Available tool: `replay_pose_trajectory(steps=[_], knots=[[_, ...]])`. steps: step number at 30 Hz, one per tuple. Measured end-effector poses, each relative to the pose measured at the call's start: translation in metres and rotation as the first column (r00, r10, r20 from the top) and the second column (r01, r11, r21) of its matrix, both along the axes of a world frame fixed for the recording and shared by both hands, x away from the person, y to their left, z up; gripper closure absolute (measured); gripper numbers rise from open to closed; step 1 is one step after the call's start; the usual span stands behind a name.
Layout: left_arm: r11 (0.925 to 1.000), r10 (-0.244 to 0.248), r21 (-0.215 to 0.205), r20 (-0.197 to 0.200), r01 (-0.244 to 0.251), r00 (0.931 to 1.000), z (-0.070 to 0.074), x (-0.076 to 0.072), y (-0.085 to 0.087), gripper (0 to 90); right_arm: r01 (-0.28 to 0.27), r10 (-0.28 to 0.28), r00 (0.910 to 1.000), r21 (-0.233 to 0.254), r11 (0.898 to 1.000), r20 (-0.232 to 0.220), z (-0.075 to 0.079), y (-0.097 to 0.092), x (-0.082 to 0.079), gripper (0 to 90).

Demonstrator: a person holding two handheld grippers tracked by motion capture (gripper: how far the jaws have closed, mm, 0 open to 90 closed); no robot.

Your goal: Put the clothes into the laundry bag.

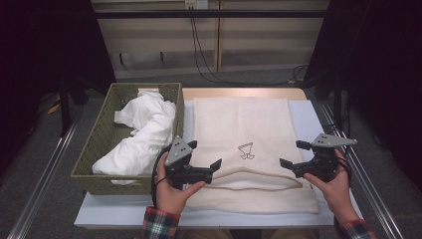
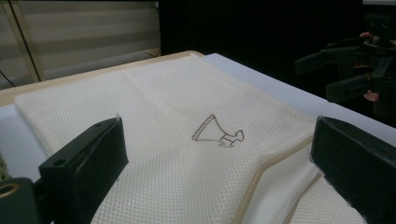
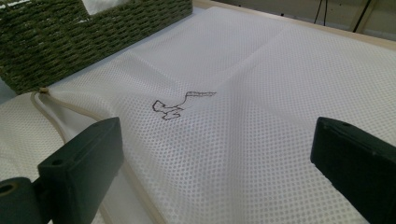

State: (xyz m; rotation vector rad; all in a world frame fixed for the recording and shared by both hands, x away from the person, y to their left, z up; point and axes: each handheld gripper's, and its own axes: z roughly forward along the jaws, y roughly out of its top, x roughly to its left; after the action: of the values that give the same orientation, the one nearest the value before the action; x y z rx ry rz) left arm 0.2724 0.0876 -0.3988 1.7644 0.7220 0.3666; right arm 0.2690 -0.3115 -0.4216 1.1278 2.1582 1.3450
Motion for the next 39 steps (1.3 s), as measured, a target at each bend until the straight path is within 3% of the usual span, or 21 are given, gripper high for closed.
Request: replay_pose_trajectory(steps=[15, 39], knots=[[1.0, 0.003, -0.003, -0.002, -0.003, 1.0, 0.0, 0.001, 0.001, 3.6, -0.084, 0.083, 0.9961, -0.04, 0.996, -0.031, -0.012, 0.034, 0.008, 2.1], [0.9999, 0.005, 0.012, 0.001, -0.005, 1.0, 0.0, 0.0, 0.0, 3.7, -0.146, 0.141, 0.9878, -0.078, 0.986, -0.066, -0.027, 0.067, 0.018, 2.1]])
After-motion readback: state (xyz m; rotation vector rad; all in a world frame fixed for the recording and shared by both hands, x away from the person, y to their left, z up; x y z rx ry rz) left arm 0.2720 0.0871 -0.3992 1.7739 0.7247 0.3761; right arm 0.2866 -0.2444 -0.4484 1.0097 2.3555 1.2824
